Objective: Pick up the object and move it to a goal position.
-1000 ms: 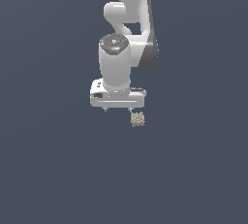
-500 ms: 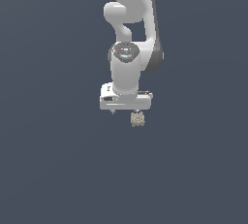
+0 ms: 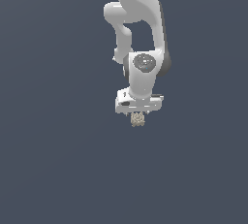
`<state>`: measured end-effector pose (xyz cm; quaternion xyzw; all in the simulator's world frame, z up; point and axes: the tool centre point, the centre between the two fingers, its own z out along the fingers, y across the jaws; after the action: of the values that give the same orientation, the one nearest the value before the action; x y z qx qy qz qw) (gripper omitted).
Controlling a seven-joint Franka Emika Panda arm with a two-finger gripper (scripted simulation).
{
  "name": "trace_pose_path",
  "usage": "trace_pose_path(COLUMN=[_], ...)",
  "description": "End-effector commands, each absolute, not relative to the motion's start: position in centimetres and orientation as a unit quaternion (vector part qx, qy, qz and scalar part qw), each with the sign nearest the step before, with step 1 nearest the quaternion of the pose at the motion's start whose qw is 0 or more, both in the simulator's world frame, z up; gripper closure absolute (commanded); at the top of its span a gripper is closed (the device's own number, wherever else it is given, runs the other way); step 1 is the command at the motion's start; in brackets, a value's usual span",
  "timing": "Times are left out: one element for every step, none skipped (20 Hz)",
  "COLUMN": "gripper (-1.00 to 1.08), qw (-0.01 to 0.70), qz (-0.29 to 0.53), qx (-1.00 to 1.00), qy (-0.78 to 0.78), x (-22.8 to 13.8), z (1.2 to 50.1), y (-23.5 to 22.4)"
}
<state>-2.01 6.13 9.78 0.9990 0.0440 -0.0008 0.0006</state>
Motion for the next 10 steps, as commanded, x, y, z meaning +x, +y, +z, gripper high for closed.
trace_pose_path(gripper=[-0.92,-0.92,-0.92,-0.92,-0.92,-0.92,-0.92,-0.92,-0.92,-0.92], qw=[0.0,0.0,0.0,0.0,0.0,0.0,0.0,0.0,0.0,0.0], qz=[0.0,0.0,0.0,0.0,-0.001,-0.001,-0.001,-0.001,-0.001,-0.001], qx=[0.999,0.999,0.999,0.999,0.999,0.999,0.999,0.999,0.999,0.999], qy=[0.048,0.049,0.05,0.05,0.049,0.049,0.049,0.049,0.049,0.049], x=[-2.33,-2.41,-2.45,-2.46,-2.42,-2.42,-2.43,-2.43,-2.44,-2.45], z=[9.21,9.09,9.02,8.99,9.09,9.06,8.95,8.78,8.53,8.22], y=[6.8,6.95,7.04,7.05,6.97,6.97,6.97,6.97,6.97,6.97])
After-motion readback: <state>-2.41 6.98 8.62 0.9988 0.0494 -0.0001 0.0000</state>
